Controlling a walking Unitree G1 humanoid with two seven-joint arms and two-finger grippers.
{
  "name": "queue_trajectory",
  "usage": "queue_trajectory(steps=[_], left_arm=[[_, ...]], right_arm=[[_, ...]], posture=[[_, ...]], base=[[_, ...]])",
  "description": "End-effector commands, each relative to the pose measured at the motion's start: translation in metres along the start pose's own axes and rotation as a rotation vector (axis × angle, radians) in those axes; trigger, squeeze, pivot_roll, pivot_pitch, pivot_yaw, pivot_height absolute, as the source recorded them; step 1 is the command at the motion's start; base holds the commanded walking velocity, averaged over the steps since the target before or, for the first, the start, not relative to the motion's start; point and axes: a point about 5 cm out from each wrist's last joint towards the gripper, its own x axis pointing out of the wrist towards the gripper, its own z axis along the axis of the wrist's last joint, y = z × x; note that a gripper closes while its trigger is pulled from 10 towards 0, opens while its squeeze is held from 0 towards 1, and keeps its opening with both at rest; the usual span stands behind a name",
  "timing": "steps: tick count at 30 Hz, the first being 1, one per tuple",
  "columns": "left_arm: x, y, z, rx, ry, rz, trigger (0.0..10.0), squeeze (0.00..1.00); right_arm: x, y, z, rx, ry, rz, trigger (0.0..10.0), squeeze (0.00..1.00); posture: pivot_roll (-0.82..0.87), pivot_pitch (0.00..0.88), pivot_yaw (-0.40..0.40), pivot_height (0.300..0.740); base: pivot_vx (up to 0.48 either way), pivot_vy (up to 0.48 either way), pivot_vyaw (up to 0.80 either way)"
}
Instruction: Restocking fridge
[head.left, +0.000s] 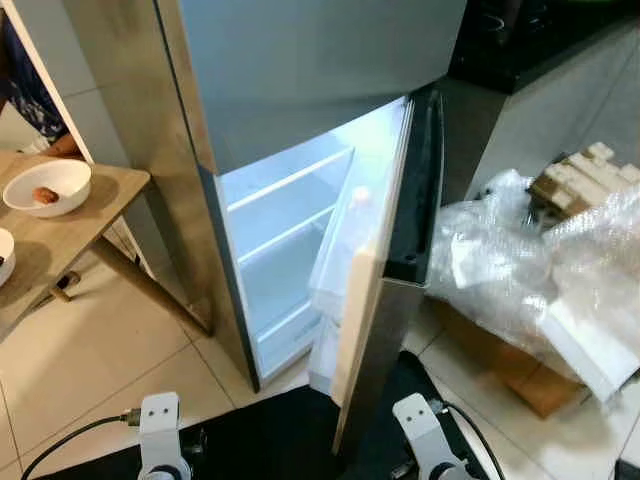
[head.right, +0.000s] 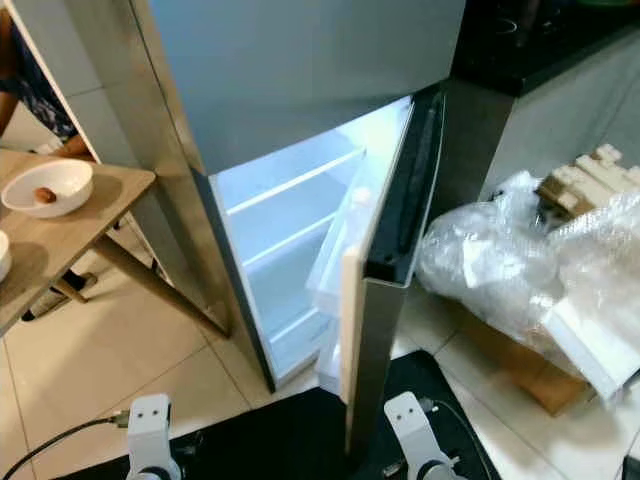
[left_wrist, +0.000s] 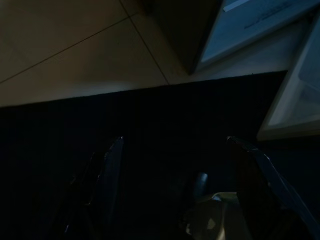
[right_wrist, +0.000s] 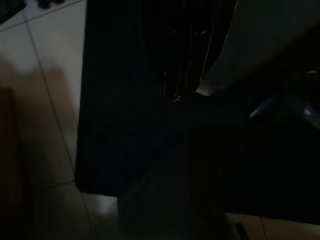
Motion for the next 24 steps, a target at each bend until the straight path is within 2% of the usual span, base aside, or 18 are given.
queue_trajectory(steps=[1,11,13,18,24], left_arm=[[-0.001,0.000,-0.004,-0.001,0.006,0.017,10.0,0.00],[-0.002,0.006,0.002,-0.036,-0.046,0.056,10.0,0.00],[-0.002,0.006,0.001,-0.030,-0.043,0.058,10.0,0.00],[-0.002,0.003,0.004,0.045,-0.065,0.024,10.0,0.00],[-0.003,0.002,0.003,0.050,-0.071,0.021,10.0,0.00]], right_arm=[[-0.002,-0.002,-0.005,0.016,0.015,-0.005,10.0,0.00],[0.000,-0.002,0.002,0.014,-0.010,-0.001,10.0,0.00],[0.001,-0.002,0.005,0.019,-0.020,-0.001,10.0,0.00],[0.003,-0.003,0.009,0.014,-0.030,-0.001,10.0,0.00],[0.003,-0.003,0.010,-0.006,-0.033,0.009,10.0,0.00]], posture=[[-0.08,0.085,0.043,0.719],[-0.08,0.092,0.041,0.719],[-0.08,0.092,0.041,0.719],[-0.07,0.097,0.037,0.719],[-0.07,0.101,0.035,0.719]], base=[[0.000,0.000,0.00],[0.000,0.000,0.00],[0.000,0.000,0.00],[0.000,0.000,0.00],[0.000,0.000,0.00]])
